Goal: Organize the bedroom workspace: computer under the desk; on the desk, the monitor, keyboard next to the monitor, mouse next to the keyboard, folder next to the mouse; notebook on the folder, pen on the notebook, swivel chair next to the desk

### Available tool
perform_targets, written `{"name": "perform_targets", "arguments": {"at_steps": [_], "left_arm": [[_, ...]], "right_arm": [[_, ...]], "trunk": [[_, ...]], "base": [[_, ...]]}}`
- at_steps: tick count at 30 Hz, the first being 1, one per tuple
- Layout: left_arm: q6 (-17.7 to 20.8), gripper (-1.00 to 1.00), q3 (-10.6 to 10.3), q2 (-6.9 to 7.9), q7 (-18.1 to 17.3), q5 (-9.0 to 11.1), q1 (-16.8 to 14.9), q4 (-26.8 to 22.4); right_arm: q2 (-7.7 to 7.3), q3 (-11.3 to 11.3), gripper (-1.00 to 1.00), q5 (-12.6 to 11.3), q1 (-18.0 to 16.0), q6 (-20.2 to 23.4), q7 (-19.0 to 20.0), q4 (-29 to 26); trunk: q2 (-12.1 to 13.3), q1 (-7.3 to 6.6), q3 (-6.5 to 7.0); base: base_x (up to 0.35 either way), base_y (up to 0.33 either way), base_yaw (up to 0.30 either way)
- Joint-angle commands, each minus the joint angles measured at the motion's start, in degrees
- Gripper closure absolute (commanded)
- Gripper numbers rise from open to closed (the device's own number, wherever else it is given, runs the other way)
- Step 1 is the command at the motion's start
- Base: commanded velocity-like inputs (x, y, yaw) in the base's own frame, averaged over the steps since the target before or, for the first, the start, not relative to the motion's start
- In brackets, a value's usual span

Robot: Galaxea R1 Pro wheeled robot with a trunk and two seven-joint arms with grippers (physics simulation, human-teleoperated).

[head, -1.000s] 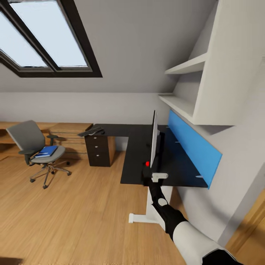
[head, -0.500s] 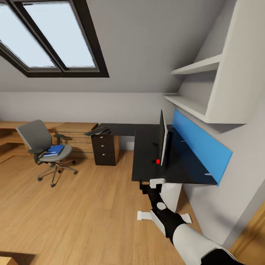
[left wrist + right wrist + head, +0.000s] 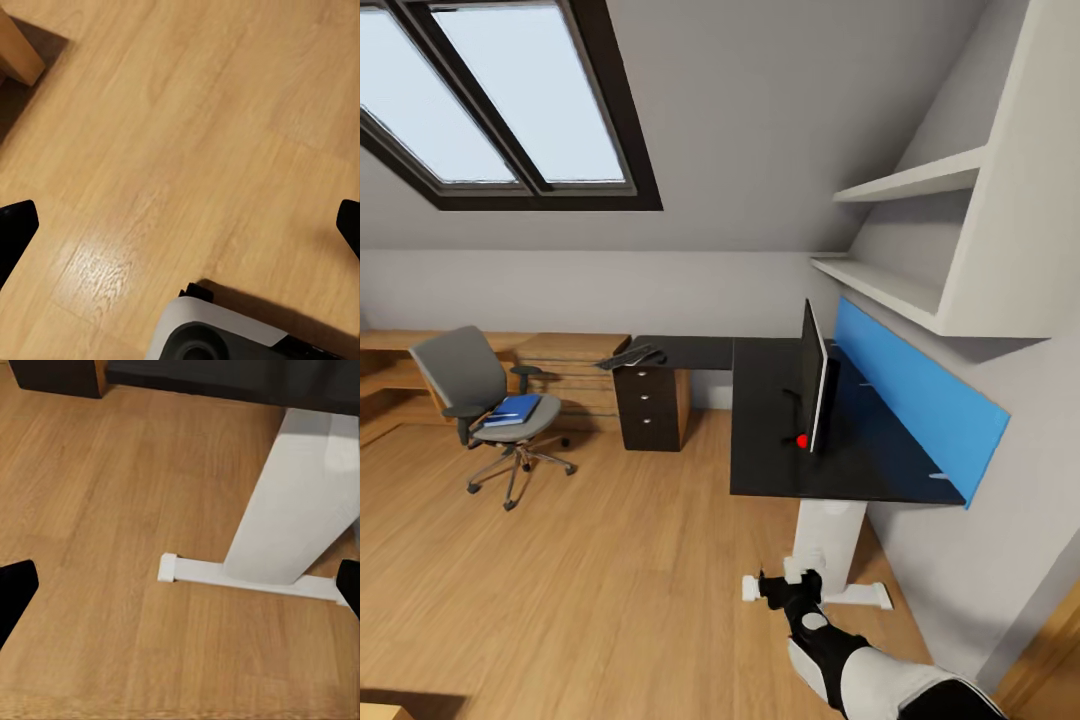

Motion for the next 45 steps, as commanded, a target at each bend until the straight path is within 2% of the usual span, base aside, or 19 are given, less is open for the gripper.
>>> {"name": "perform_targets", "arguments": {"at_steps": [1,2,4,5,8,12,19,26,27,28,31,45], "left_arm": [[-0.45,-1.00,-0.04,0.01,0.35,-0.23,-0.03,-0.07],[-0.65,-1.00,-0.04,0.03,0.36,-0.23,-0.03,-0.10],[-1.53,-1.00,-0.03,0.06,0.39,-0.22,-0.03,-0.17],[-2.00,-1.00,-0.03,0.09,0.40,-0.22,-0.03,-0.20],[-2.19,-1.00,-0.02,0.10,0.40,-0.22,-0.03,-0.21],[-2.22,-1.00,-0.02,0.00,0.41,-0.26,-0.03,-0.19],[-2.13,-1.00,-0.06,0.02,0.41,-0.23,-0.03,-0.19],[-1.53,-1.00,-0.30,-0.13,0.25,-0.21,-0.03,0.00],[-1.50,-1.00,-0.32,-0.12,0.24,-0.18,-0.03,0.01],[-1.45,-1.00,-0.30,0.04,0.23,-0.14,-0.03,0.04],[-1.44,-1.00,-0.29,0.09,0.23,-0.14,-0.03,0.04],[-1.46,-1.00,-0.09,0.07,0.43,-0.13,-0.03,0.13]], "right_arm": [[0.03,0.52,-1.00,-0.49,1.61,-0.37,-0.10,0.65],[0.03,0.52,-1.00,-0.47,2.68,-0.51,-0.09,0.85],[0.03,0.51,-1.00,-0.38,7.04,-1.70,-0.06,1.32],[0.03,0.51,-1.00,-0.34,9.83,-4.12,-0.04,1.51],[0.03,0.51,-1.00,-0.31,11.79,-6.73,-0.04,1.60],[-0.15,0.57,-1.00,-0.27,14.33,-7.94,-0.04,1.63],[-1.23,0.60,-1.00,-0.18,15.02,-8.23,-0.04,1.66],[-1.44,0.60,-1.00,-0.51,15.06,-8.41,-0.04,1.73],[-1.44,0.60,-1.00,-0.44,15.07,-8.73,-0.04,1.73],[-1.44,0.58,-1.00,-0.53,15.07,-12.47,-0.17,1.71],[-1.45,0.59,-1.00,-0.50,15.07,-14.03,-0.21,1.72],[-1.45,0.60,-1.00,-0.48,15.12,-14.86,-0.30,1.73]], "trunk": [[-0.11,0.03,-0.10],[-0.11,0.03,-0.10],[-0.11,0.03,-0.10],[-0.11,0.03,-0.10],[-0.11,0.03,-0.10],[-0.11,0.03,-0.10],[-0.11,0.03,-0.10],[-0.11,0.03,-0.10],[-0.11,0.03,-0.10],[-0.11,0.03,-0.10],[-0.11,0.03,-0.10],[-0.11,0.03,-0.10]], "base": [[0.002,0.005,0.000],[0.002,0.004,0.000],[0.001,0.002,0.000],[0.000,0.000,0.000],[0.000,0.035,0.000],[0.090,0.182,0.000],[0.180,0.270,0.000],[0.202,0.283,0.000],[0.215,0.282,0.000],[0.236,0.269,0.000],[0.244,0.263,0.039],[0.234,0.177,0.251]]}}
